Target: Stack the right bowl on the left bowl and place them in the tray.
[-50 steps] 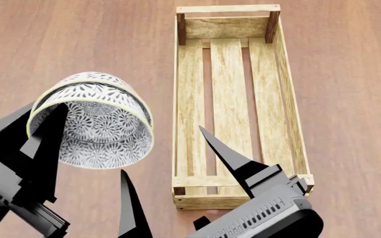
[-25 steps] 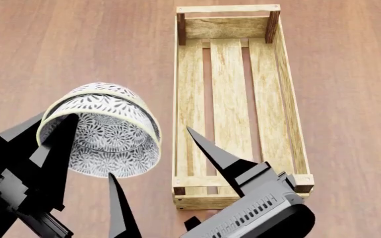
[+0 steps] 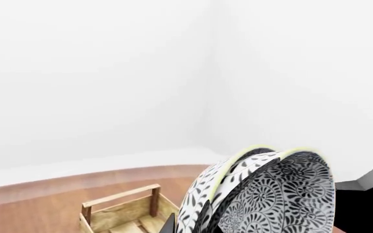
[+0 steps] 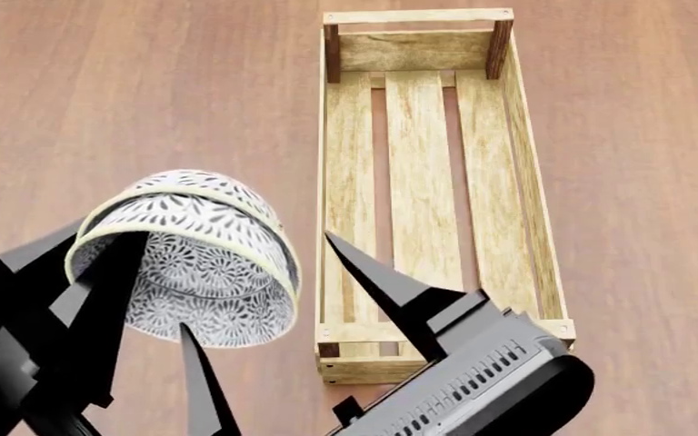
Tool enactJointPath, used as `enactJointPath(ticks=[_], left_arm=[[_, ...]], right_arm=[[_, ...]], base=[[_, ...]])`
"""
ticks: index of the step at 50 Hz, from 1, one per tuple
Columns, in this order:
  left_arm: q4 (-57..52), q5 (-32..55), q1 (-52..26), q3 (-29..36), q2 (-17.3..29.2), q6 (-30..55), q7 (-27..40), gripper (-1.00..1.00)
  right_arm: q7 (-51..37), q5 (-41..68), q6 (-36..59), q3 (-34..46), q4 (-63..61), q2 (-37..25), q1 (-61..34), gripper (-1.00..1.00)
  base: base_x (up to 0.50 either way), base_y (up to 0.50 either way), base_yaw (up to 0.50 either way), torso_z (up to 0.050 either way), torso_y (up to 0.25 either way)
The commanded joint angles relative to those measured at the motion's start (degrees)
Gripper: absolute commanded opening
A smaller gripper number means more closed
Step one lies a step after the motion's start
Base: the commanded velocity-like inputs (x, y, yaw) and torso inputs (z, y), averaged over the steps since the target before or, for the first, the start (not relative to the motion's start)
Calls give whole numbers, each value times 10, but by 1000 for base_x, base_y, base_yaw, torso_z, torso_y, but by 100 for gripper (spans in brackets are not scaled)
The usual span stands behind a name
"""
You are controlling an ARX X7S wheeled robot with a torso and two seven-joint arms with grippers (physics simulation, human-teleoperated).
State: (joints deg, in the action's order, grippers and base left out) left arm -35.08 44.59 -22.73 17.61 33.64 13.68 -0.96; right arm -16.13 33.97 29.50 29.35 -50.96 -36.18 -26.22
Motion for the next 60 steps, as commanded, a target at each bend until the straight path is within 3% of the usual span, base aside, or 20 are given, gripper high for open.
enactJointPath(ticks=[1, 28, 29, 54, 55, 60], left_arm=[[6, 12, -1, -25, -5, -21, -40, -100], [-39, 63, 7, -55, 20, -31, -36, -100], [-37, 62, 7, -55, 20, -31, -36, -100], [-8, 39, 17, -55, 8, -44, -28, -100], [-6, 40, 20, -56, 7, -46, -28, 100], [-5, 32, 26, -56, 8, -49, -27, 100]], right_arm=[[28, 21, -32, -27, 24, 8, -3, 100], [25, 7, -55, -28, 48, 7, 17, 100], [23, 7, -54, -29, 47, 7, 17, -100], [21, 11, -54, -25, 51, 11, 10, -100], [20, 14, -51, -25, 50, 12, 8, -100], [20, 15, -49, -22, 51, 15, 3, -100]], base=[[0, 0, 0, 0, 0], [0, 0, 0, 0, 1], [0, 0, 0, 0, 0], [0, 0, 0, 0, 0], [0, 0, 0, 0, 0], [0, 0, 0, 0, 2]])
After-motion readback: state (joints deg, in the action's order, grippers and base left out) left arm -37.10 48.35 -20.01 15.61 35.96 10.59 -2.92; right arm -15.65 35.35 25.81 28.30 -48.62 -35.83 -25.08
